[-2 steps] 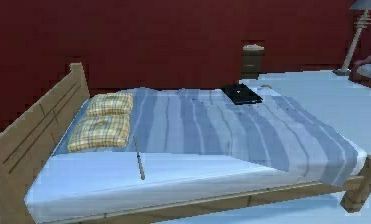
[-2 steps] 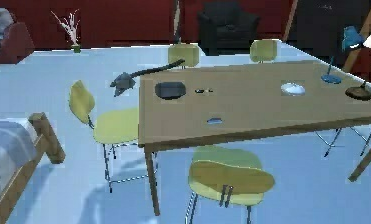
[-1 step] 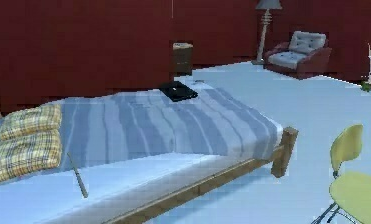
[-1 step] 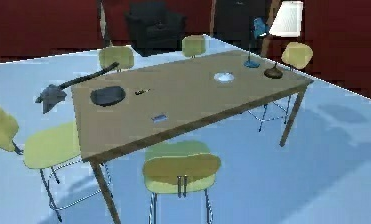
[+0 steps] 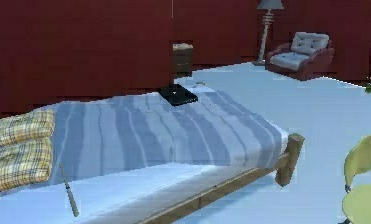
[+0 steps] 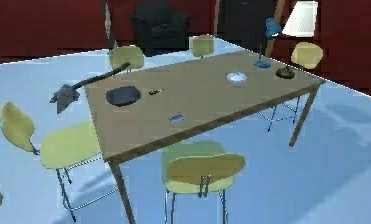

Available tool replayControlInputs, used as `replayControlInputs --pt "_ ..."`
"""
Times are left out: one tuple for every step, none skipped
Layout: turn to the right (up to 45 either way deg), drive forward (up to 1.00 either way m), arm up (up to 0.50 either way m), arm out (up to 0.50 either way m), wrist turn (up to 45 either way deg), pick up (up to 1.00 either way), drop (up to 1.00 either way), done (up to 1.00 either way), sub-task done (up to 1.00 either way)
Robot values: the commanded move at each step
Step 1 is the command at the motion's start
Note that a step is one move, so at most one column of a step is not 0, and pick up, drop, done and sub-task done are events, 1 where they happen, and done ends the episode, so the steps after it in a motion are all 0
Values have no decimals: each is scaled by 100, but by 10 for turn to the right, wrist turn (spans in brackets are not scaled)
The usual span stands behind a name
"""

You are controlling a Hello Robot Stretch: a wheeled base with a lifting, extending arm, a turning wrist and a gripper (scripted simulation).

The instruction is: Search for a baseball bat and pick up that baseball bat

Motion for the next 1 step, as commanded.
replayControlInputs --pt "-450 0 0 0 0 0 0 0 0"
